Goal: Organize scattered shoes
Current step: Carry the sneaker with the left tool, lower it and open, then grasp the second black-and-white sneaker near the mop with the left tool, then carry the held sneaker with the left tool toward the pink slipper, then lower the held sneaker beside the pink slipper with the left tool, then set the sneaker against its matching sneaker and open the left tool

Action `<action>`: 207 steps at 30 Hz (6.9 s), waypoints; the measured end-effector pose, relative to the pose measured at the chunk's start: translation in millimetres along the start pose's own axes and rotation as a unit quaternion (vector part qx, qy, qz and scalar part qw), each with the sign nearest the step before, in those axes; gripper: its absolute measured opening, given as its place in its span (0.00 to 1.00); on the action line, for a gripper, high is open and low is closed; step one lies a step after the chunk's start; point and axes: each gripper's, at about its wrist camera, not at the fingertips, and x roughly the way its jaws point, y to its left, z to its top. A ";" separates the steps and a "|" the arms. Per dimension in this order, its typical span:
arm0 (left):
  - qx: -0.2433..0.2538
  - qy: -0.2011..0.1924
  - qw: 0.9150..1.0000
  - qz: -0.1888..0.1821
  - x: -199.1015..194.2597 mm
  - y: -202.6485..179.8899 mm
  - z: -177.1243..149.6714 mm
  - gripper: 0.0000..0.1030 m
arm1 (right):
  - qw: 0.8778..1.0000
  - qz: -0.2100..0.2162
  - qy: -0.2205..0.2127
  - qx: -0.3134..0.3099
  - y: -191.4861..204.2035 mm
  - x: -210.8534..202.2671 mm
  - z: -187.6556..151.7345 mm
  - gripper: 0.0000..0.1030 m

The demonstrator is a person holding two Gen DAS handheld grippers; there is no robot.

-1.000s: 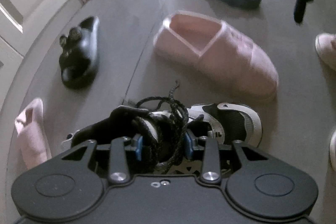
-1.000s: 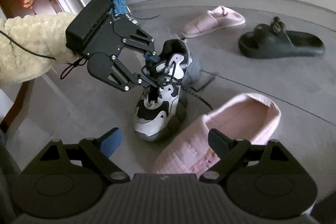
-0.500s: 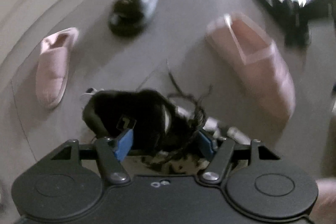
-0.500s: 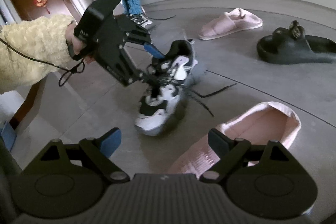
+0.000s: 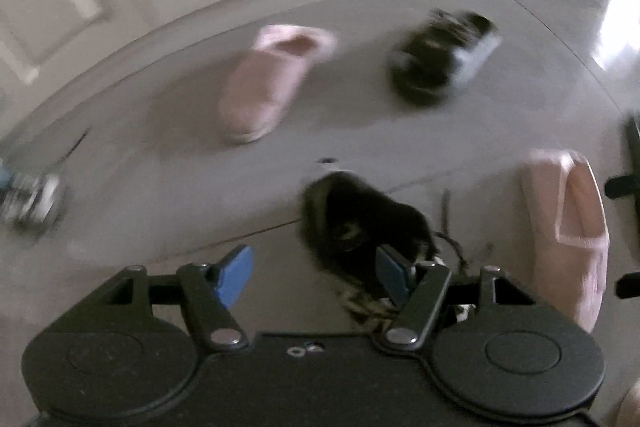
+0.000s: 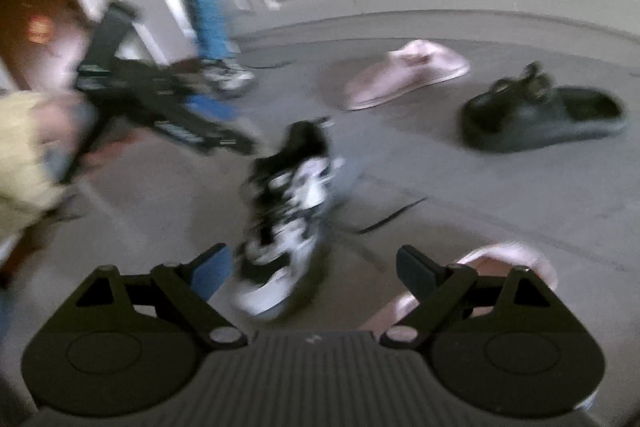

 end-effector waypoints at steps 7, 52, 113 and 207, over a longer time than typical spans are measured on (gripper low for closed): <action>-0.035 -0.023 0.996 0.076 0.4 88.6 6.4 0.67 | 1.000 -0.017 -0.003 -0.025 55.0 57.1 58.4 0.89; -0.075 0.055 0.992 -0.086 250.1 568.4 83.2 0.68 | 0.977 -0.188 0.091 0.046 192.7 254.6 185.9 0.89; 0.411 -0.045 0.877 -0.244 61.5 55.6 -105.1 0.18 | 0.958 -0.258 -0.006 0.128 62.2 32.7 -5.9 0.89; 0.486 -0.068 0.852 -0.180 -16.9 -111.8 -20.8 0.70 | 0.952 -0.273 -0.045 0.126 91.3 -41.5 -105.2 0.89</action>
